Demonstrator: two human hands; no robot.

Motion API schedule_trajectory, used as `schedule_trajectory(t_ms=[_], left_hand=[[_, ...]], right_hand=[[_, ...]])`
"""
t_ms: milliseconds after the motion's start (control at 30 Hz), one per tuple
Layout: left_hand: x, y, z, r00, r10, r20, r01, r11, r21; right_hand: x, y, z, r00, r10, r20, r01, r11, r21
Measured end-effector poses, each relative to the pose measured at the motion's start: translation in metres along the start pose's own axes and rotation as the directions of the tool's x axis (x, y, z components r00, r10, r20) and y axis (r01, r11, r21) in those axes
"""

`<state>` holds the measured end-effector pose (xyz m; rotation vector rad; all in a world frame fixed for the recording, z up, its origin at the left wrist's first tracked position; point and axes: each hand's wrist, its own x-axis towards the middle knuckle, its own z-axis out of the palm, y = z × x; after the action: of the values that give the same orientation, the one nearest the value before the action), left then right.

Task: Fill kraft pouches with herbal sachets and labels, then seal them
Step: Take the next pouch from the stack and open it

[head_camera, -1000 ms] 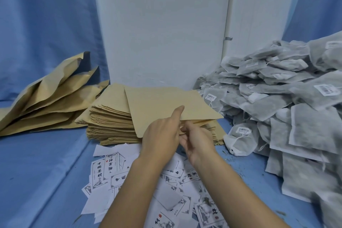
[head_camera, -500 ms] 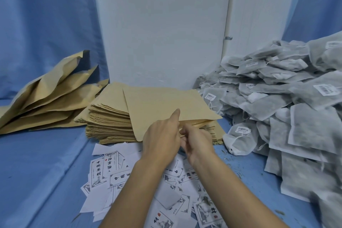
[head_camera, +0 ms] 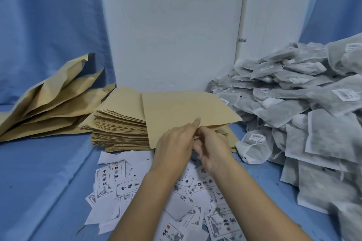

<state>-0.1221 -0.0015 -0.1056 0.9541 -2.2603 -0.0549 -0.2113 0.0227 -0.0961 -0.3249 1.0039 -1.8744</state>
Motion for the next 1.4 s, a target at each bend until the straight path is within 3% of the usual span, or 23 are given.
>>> schedule_trajectory(t_ms=[100, 200, 400, 567, 867, 1033, 1233, 1267, 1333, 1400], left_hand=[[0.007, -0.005, -0.003, 0.997, -0.066, -0.027, 0.067, 0.995, 0.068], [0.007, -0.004, -0.002, 1.000, 0.004, -0.003, -0.003, 0.987, 0.160], [-0.002, 0.010, -0.003, 0.999, -0.007, -0.041, 0.013, 0.989, 0.150], [0.000, 0.012, -0.010, 0.984, -0.153, -0.087, 0.160, 0.984, 0.082], [-0.001, 0.006, -0.017, 0.994, 0.067, -0.083, -0.043, 0.962, 0.268], [0.003, -0.029, -0.026, 0.976, -0.148, -0.159, 0.191, 0.933, 0.305], [-0.001, -0.024, -0.024, 0.918, -0.366, -0.154, 0.392, 0.897, 0.204], [-0.001, -0.023, -0.022, 0.909, -0.381, -0.167, 0.409, 0.893, 0.191], [-0.001, -0.019, -0.019, 0.905, -0.378, -0.194, 0.400, 0.912, 0.088], [0.002, -0.008, -0.017, 0.899, -0.373, -0.229, 0.342, 0.925, -0.167]], right_hand=[[0.001, -0.002, 0.000, 0.999, 0.006, 0.045, -0.007, 1.000, 0.022], [-0.002, 0.001, 0.003, 0.999, 0.005, 0.047, -0.006, 1.000, 0.011], [-0.004, 0.002, 0.002, 0.997, -0.048, -0.057, 0.046, 0.998, -0.050], [-0.008, 0.010, 0.003, 0.994, -0.091, -0.058, 0.085, 0.990, -0.109], [0.006, 0.006, -0.006, 0.989, 0.148, -0.004, -0.148, 0.988, 0.052], [0.016, -0.014, -0.022, 0.982, 0.095, -0.166, -0.087, 0.995, 0.054], [0.008, -0.011, -0.014, 0.985, 0.039, -0.166, -0.029, 0.998, 0.061], [0.005, -0.012, -0.011, 0.990, -0.022, -0.139, 0.024, 1.000, 0.018], [-0.004, -0.012, -0.002, 0.983, -0.184, -0.005, 0.177, 0.956, -0.235], [-0.013, -0.008, 0.007, 0.925, -0.325, 0.195, 0.379, 0.801, -0.464]])
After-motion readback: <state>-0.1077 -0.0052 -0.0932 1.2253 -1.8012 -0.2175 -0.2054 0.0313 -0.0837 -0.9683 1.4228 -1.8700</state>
